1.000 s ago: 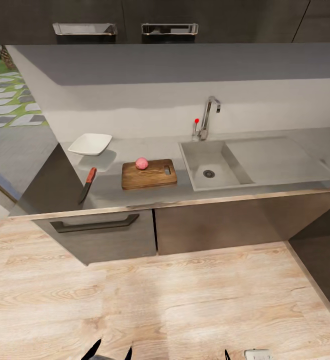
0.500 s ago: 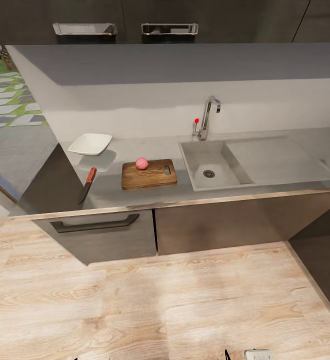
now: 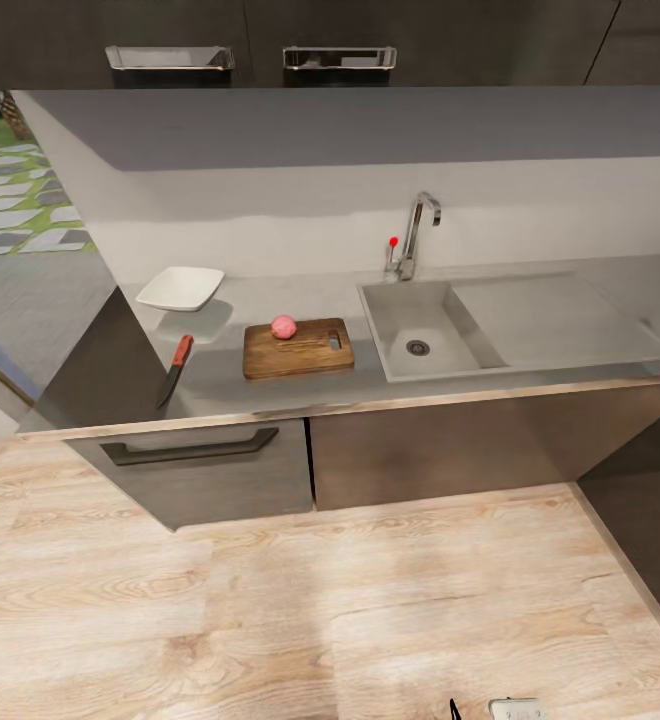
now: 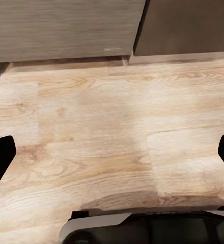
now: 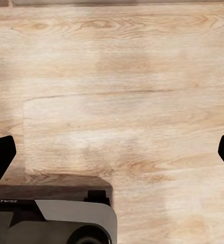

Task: In the kitchen, take the Vidalia onion out of the sink, dice it on the chopping board with the paring knife, put the diced onion into the bowl on the countertop, then place both the paring knife and the chopping board into the sink.

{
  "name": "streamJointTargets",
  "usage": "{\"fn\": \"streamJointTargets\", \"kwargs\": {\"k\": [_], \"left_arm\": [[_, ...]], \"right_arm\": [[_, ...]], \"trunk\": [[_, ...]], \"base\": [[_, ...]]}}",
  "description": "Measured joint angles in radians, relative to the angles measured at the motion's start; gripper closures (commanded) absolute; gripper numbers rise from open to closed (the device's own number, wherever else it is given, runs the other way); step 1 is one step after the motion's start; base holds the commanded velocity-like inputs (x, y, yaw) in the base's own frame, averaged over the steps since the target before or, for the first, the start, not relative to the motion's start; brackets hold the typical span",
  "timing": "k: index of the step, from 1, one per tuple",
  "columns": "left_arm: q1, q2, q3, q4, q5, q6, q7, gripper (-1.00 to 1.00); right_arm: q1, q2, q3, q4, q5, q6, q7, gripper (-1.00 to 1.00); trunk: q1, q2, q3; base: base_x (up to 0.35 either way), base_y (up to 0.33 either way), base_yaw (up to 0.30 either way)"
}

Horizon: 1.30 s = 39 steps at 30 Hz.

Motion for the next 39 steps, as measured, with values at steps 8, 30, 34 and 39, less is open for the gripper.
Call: {"fn": "streamJointTargets", "kwargs": {"k": [8,30,34,39], "left_arm": [[0.000,0.000,0.000,0.022,0.001,-0.001,0.000,-1.00],[0.000,-0.002,0.001,0.046,0.003,-0.001,0.000,-1.00],[0.000,-0.002,0.000,0.051,0.003,-0.001,0.000,-1.00],[0.000,-0.002,0.000,0.052,0.003,-0.001,0.000,-1.00]], "right_arm": [[0.000,0.000,0.000,0.001,0.000,0.000,0.000,-1.00],[0.000,0.001,0.000,0.001,0.000,0.000,0.000,-1.00],[0.000,0.001,0.000,0.001,0.000,0.000,0.000,-1.00],[0.000,0.000,0.000,0.001,0.000,0.000,0.000,-1.00]], "trunk": [[0.000,0.000,0.008],[0.000,0.000,0.043],[0.000,0.000,0.049],[0.000,0.000,0.057]], "base": [[0.000,0.000,0.000],[0.000,0.000,0.000],[0.000,0.000,0.000],[0.000,0.000,0.000]]}}
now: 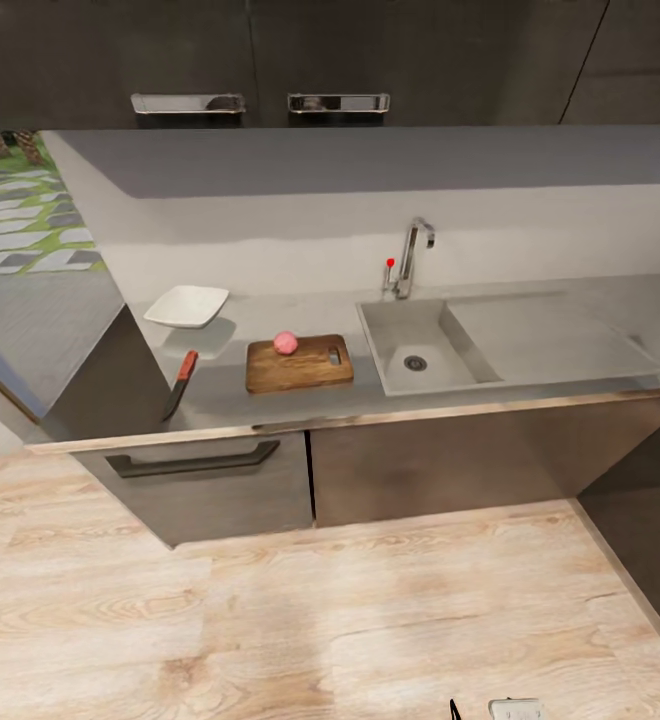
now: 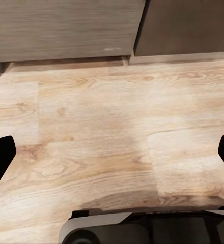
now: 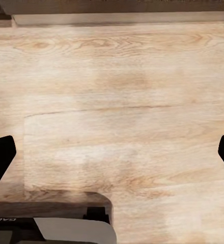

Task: In the kitchen, take the Vidalia onion out of the sink, dice it on the chopping board with the paring knife, put the diced onion into the bowl on the countertop, then place both the paring knife and the chopping board into the sink.

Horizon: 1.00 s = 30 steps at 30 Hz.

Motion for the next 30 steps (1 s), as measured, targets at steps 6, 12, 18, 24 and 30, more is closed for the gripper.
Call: {"fn": "streamJointTargets", "kwargs": {"k": [6,12,18,24,30], "left_arm": [[0.000,-0.001,0.000,0.005,-0.001,0.000,0.000,-1.00],[0.000,-0.003,0.000,0.013,-0.001,0.000,0.000,-1.00],[0.000,-0.003,0.000,0.016,-0.001,0.000,0.000,-1.00],[0.000,-0.003,0.000,0.017,-0.001,0.000,0.000,-1.00],[0.000,-0.003,0.000,0.017,0.000,0.000,0.000,-1.00]], "right_arm": [[0.000,0.000,0.000,0.000,0.000,0.000,0.000,-1.00],[0.000,0.000,0.000,0.000,0.000,0.000,0.000,-1.00],[0.000,0.000,0.000,0.000,0.000,0.000,0.000,-1.00],[0.000,0.000,0.000,0.000,0.000,0.000,0.000,-1.00],[0.000,0.000,0.000,0.000,0.000,0.000,0.000,-1.00]], "trunk": [[0.000,0.000,0.010],[0.000,0.000,0.019],[0.000,0.000,0.029],[0.000,0.000,0.038],[0.000,0.000,0.048]], "base": [[0.000,0.000,0.000],[0.000,0.000,0.000],[0.000,0.000,0.000],[0.000,0.000,0.000],[0.000,0.000,0.000]]}}
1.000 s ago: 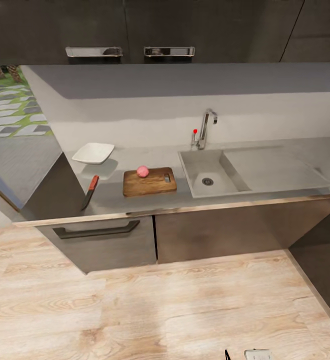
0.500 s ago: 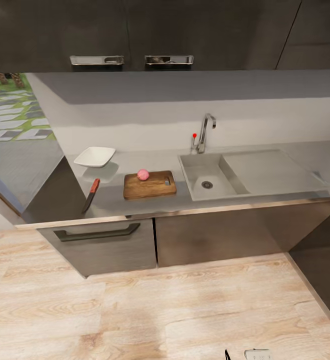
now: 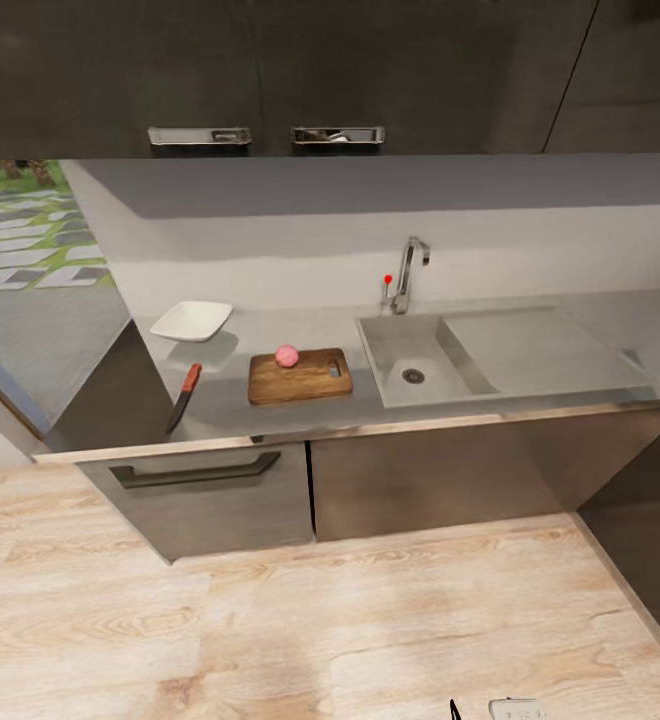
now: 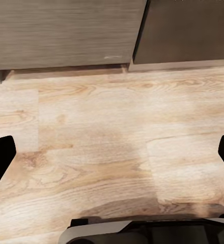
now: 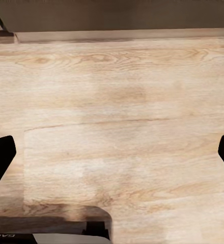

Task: In the kitchen, take the Vidalia onion out of the sink, dice it on the chopping board with the paring knife, put the diced onion into the bowl on the countertop, then place both the paring knife and the chopping board into the sink.

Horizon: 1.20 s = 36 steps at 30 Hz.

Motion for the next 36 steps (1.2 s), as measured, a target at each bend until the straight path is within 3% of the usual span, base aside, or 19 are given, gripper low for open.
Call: {"fn": "streamJointTargets", "kwargs": {"k": [36], "left_arm": [[0.000,0.000,0.000,0.010,0.000,0.000,0.000,-1.00]], "right_arm": [[0.000,0.000,0.000,0.000,0.000,0.000,0.000,-1.00]], "trunk": [[0.000,0.000,0.058]], "base": [[0.000,0.000,0.000]]}}
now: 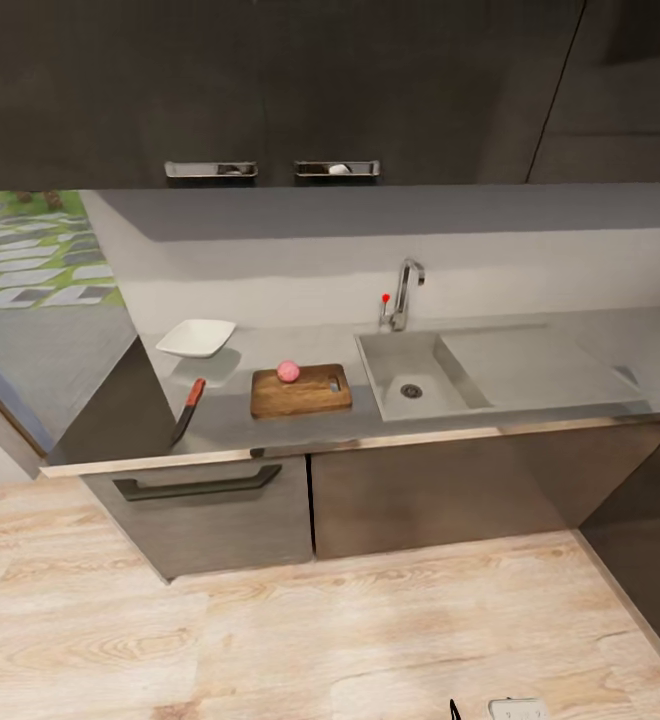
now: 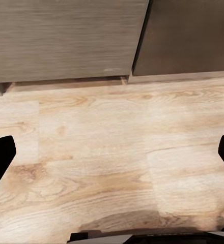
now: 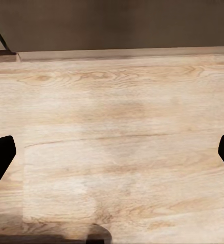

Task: In the kitchen, take the Vidalia onion out of the sink, dice it on the chopping board with the paring knife, put the diced onion into the bowl on the countertop, then place both the paring knife and the chopping board into the sink.

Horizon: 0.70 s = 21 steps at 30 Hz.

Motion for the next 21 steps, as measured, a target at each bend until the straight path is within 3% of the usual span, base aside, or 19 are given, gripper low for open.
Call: {"fn": "streamJointTargets", "kwargs": {"k": [21], "left_arm": [[0.000,0.000,0.000,0.000,-0.001,0.000,0.000,-1.00]], "right_arm": [[0.000,0.000,0.001,0.000,0.000,0.000,0.000,-1.00]], "trunk": [[0.000,0.000,0.034]], "base": [[0.000,0.000,0.000]]}}
